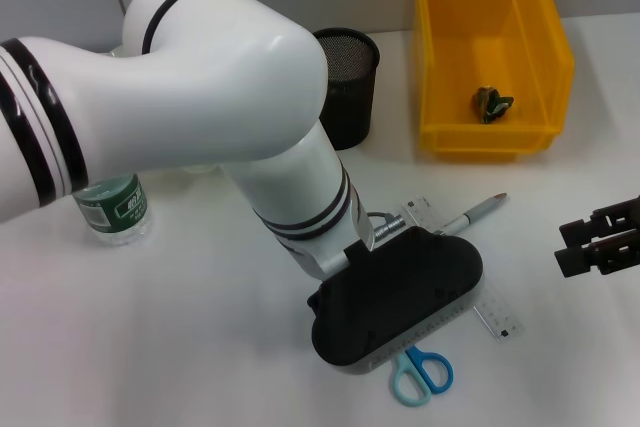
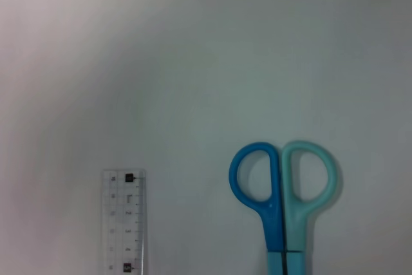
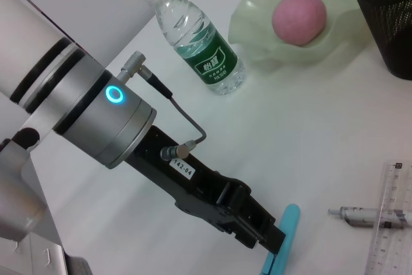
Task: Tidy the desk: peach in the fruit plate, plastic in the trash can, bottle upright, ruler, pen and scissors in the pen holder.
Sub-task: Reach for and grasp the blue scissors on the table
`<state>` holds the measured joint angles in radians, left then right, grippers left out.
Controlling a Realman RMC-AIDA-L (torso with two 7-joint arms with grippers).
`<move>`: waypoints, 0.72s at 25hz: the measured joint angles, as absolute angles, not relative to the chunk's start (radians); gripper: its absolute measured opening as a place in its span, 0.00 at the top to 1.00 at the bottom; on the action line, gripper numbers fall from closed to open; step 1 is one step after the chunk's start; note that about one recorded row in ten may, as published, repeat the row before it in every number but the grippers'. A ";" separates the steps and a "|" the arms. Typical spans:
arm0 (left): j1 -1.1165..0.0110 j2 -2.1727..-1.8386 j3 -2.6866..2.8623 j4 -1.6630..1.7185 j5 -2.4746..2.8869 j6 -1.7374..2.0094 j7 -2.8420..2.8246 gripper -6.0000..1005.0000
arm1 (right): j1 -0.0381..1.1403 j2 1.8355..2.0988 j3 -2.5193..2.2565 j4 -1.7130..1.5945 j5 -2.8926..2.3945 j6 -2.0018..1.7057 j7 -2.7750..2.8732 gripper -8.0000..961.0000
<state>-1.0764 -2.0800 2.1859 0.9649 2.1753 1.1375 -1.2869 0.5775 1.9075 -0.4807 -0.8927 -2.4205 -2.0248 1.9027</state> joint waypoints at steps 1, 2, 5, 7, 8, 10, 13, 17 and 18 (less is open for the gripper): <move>-1.076 -2.080 2.186 0.965 2.175 1.138 -1.287 0.53 | 0.577 1.907 -0.481 -0.893 -2.420 -2.025 1.903 0.25; -1.076 -2.080 2.186 0.965 2.174 1.136 -1.287 0.54 | 0.578 1.907 -0.481 -0.893 -2.420 -2.025 1.903 0.25; -1.075 -2.080 2.189 0.965 2.171 1.130 -1.287 0.56 | 0.581 1.906 -0.482 -0.893 -2.420 -2.025 1.902 0.25; -1.074 -2.080 2.190 0.965 2.170 1.127 -1.287 0.58 | 0.581 1.905 -0.482 -0.893 -2.421 -2.025 1.902 0.25; -1.074 -2.080 2.190 0.965 2.169 1.125 -1.287 0.59 | 0.581 1.905 -0.482 -0.893 -2.420 -2.025 1.902 0.25; -1.074 -2.080 2.191 0.965 2.167 1.119 -1.287 0.60 | 0.581 1.905 -0.482 -0.893 -2.420 -2.025 1.902 0.25; -1.073 -2.080 2.193 0.963 2.165 1.114 -1.287 0.60 | 0.581 1.905 -0.482 -0.893 -2.420 -2.025 1.902 0.25; -1.072 -2.080 2.199 0.958 2.163 1.098 -1.287 0.60 | 0.582 1.905 -0.482 -0.893 -2.421 -2.025 1.902 0.25; -1.072 -2.080 2.201 0.958 2.163 1.096 -1.287 0.61 | 0.582 1.905 -0.482 -0.893 -2.421 -2.025 1.902 0.25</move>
<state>-1.0719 -2.0801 2.2009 0.9578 2.1627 1.0961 -1.2870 0.5821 1.9051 -0.4817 -0.8928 -2.4205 -2.0249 1.9020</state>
